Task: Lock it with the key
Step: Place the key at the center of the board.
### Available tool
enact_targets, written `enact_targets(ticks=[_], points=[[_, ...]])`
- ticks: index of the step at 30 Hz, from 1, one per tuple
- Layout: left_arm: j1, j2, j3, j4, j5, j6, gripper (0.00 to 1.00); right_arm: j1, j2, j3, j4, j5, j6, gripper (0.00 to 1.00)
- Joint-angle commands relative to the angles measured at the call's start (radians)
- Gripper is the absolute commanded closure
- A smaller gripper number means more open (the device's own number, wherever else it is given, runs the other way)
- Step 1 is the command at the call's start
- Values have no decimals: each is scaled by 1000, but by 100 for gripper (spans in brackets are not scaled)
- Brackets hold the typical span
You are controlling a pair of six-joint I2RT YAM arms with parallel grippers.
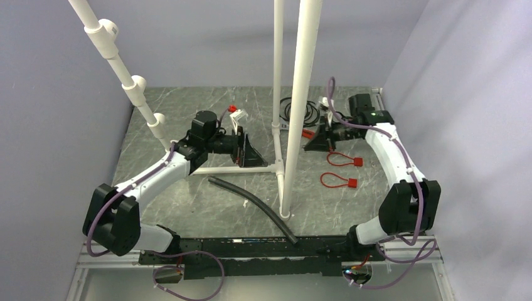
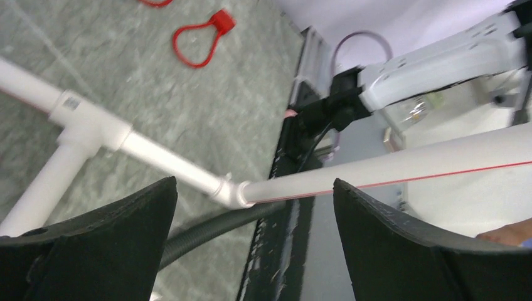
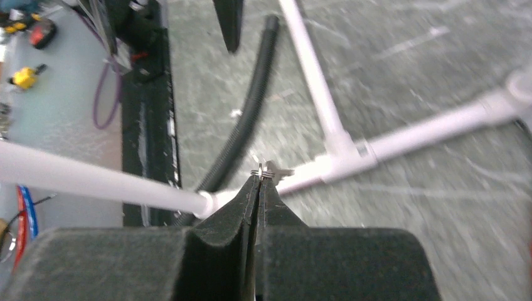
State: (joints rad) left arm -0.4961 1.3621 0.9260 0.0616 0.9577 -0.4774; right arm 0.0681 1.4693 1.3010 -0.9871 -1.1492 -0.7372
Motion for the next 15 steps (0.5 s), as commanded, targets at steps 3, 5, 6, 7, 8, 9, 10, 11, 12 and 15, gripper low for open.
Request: enact_targets(ticks=[3, 5, 6, 7, 8, 9, 10, 11, 12, 15], points=[[4, -42, 80, -366, -76, 313, 0, -267, 29, 23, -404, 135, -427, 100], [4, -30, 109, -453, -92, 369, 1, -351, 38, 15, -451, 188, -497, 100], [4, -21, 124, -493, -98, 392, 1, -395, 47, 13, -468, 209, -538, 100], [4, -13, 138, -526, -108, 408, 1, -434, 56, 14, -496, 237, -575, 100], [4, -6, 149, -555, -117, 419, 1, -470, 65, 13, -507, 271, -597, 100], [4, -1, 156, -574, -126, 426, 1, -506, 73, 9, -505, 302, -607, 100], [4, 1, 161, -592, -136, 431, 1, -542, 81, 4, -508, 331, -623, 100], [4, 5, 165, -605, -140, 438, 1, -587, 90, 0, -507, 355, -637, 100], [4, 7, 168, -615, -144, 446, 1, -612, 101, -8, -501, 388, -646, 100], [4, 8, 166, -630, -155, 464, 1, -673, 117, -34, -429, 481, -627, 100]])
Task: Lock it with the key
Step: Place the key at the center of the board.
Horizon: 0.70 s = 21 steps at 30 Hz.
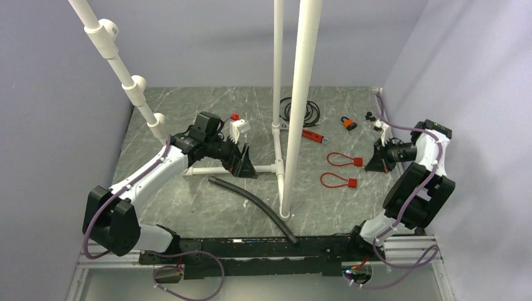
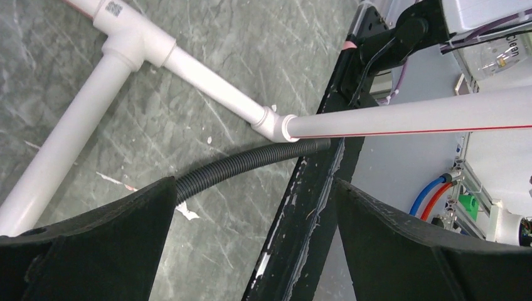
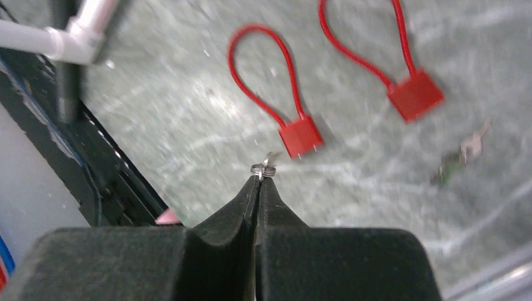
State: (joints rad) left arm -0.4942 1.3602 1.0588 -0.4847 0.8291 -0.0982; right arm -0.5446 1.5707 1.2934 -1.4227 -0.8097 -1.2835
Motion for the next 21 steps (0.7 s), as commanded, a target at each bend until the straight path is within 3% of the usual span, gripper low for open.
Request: enact_targets(ticks=[1, 8, 19, 21], points=[[1, 8, 31, -86, -27, 87, 0, -68, 16, -38, 48, 176, -60, 100], [2, 4, 22, -78, -31, 114, 1, -66, 20, -158, 296, 367, 54, 100], [2, -12, -3, -53, -54, 104, 1, -66, 83, -229, 435, 446, 104, 100], [2, -17, -9, -57, -57, 104, 0, -67, 95, -234, 446, 459, 108, 95]])
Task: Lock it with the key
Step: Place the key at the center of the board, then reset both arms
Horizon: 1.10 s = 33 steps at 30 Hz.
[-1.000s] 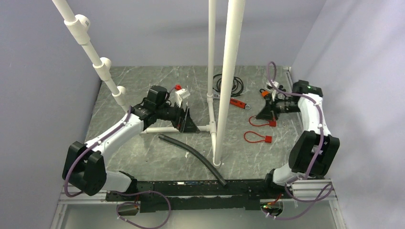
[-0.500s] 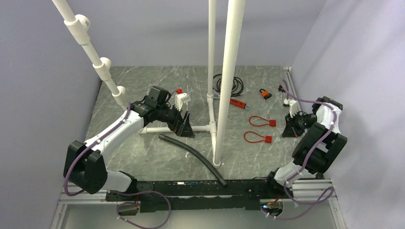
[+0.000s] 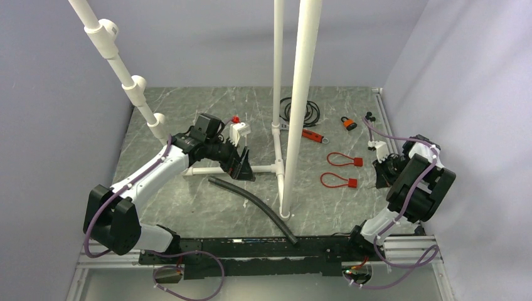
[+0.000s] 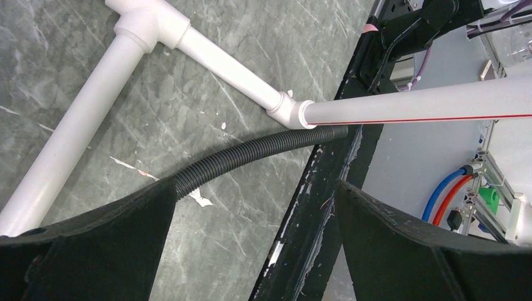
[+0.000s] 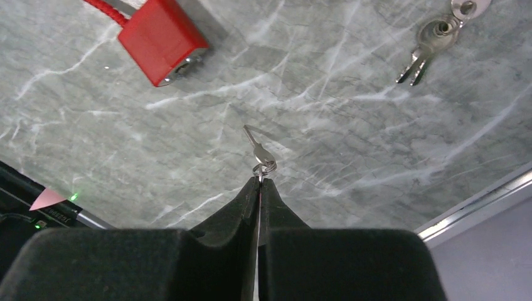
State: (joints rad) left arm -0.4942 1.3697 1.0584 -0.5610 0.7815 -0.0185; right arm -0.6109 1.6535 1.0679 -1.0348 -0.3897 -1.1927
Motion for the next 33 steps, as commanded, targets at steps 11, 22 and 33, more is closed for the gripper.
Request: enact_targets(ticks=[11, 22, 33], points=[[2, 8, 74, -148, -6, 94, 1, 21, 24, 64, 31, -19, 70, 57], [10, -17, 193, -437, -274, 199, 1, 242, -161, 118, 40, -212, 262, 3], [91, -136, 105, -496, -553, 230, 1, 510, -415, -9, 191, -243, 518, 0]])
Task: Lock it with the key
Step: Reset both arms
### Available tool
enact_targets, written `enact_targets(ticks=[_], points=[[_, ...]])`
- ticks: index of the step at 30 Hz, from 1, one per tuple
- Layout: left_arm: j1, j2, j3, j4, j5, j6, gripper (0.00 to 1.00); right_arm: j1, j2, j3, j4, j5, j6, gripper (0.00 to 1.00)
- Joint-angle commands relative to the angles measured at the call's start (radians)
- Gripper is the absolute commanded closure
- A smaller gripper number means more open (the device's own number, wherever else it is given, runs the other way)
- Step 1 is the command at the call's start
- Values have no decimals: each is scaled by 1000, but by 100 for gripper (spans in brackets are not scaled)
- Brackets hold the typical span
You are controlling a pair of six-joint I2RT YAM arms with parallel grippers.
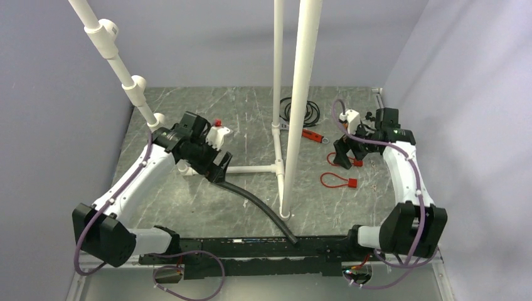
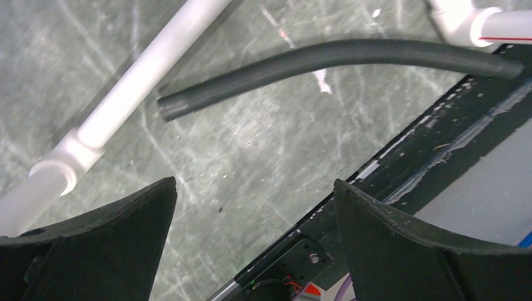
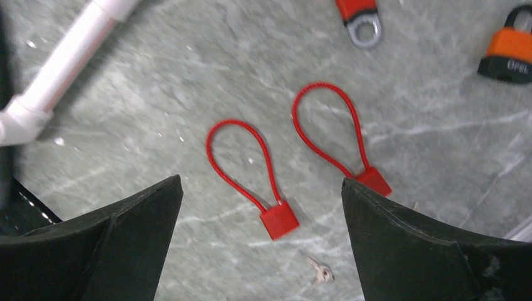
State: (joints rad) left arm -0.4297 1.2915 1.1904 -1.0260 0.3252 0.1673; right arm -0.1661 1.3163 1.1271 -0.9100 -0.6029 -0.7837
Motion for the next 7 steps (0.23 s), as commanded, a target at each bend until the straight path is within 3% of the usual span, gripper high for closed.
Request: enact_targets(ticks=[1, 7], points=[[32, -65, -34, -27, -98, 47, 0, 89, -101, -100, 81, -21, 122, 0], [43, -65, -31, -5, -120, 41, 1, 160, -173, -179, 151, 4, 185, 0]])
